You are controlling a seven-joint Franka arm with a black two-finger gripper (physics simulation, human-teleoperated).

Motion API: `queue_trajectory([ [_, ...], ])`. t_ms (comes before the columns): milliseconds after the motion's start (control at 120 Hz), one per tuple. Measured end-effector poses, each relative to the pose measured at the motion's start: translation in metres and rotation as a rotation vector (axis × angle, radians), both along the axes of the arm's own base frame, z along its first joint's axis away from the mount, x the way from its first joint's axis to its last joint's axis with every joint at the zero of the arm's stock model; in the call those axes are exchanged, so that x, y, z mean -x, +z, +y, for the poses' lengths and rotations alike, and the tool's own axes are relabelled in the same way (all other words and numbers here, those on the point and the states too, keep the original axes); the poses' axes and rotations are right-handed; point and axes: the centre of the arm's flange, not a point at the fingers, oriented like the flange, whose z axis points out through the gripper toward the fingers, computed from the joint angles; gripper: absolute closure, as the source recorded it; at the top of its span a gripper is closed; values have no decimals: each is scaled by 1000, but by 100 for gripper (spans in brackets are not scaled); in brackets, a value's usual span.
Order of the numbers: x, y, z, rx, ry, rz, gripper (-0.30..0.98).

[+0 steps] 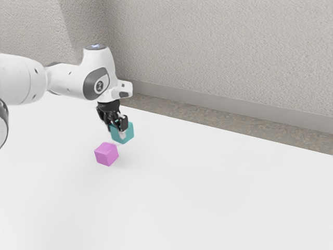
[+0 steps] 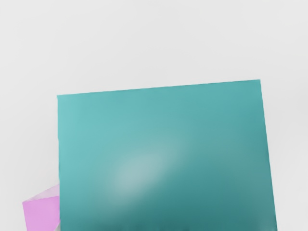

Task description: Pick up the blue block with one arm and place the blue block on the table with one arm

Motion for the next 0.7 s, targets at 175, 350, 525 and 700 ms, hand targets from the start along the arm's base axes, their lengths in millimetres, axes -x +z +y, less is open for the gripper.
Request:
queue_trajectory([
  [175,-8,-23,-27,0,-31,26,44],
  [350,-11,-50,-37,5,-35,56,42],
  [525,-11,-53,-39,24,-27,56,22],
  [700,-11,-48,-38,37,-25,49,10],
])
